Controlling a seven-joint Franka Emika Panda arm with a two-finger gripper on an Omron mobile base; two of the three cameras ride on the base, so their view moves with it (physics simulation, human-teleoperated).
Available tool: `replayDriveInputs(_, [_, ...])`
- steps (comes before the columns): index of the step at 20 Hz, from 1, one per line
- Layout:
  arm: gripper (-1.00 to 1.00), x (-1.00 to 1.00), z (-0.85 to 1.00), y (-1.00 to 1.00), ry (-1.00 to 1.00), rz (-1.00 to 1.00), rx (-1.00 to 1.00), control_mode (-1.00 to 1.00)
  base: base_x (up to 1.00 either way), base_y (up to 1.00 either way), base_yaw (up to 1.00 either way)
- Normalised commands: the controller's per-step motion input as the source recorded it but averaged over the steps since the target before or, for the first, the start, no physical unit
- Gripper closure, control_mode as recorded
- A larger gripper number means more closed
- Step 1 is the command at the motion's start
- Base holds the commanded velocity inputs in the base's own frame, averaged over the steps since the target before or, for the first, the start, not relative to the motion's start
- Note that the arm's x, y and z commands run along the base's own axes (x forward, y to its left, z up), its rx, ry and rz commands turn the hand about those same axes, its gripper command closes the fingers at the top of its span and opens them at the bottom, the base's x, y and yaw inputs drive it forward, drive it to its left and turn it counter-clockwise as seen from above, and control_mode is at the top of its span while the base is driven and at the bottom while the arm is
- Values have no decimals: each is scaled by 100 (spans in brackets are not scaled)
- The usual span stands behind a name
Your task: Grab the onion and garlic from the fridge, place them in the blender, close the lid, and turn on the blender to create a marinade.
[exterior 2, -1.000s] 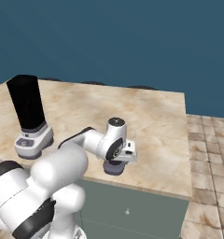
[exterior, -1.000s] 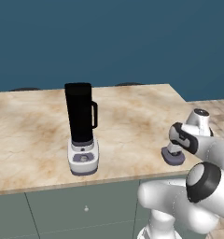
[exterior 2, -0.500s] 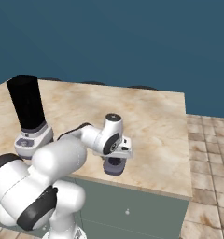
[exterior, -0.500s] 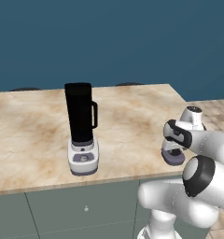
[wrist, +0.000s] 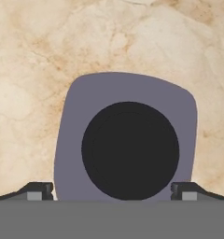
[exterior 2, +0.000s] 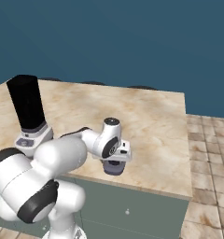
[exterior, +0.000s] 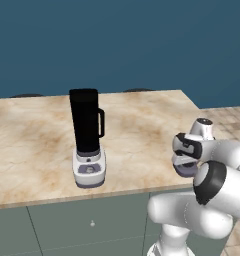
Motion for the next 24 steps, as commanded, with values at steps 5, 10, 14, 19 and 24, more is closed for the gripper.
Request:
replayDriveInputs(5, [-100,8,-12,0,0,-1,-2,-100,0,0,0])
replayDriveInputs(10, [-100,17,-2,0,0,-2,-1,-100,0,0,0])
replayDriveInputs(14, [-100,7,-13,0,0,-2,-1,-100,0,0,0])
replayDriveInputs(19, [-100,1,-17,0,-1,-3,-2,-100,0,0,0])
replayDriveInputs(24, [-100,4,-45,0,0,0,-3,-100,0,0,0])
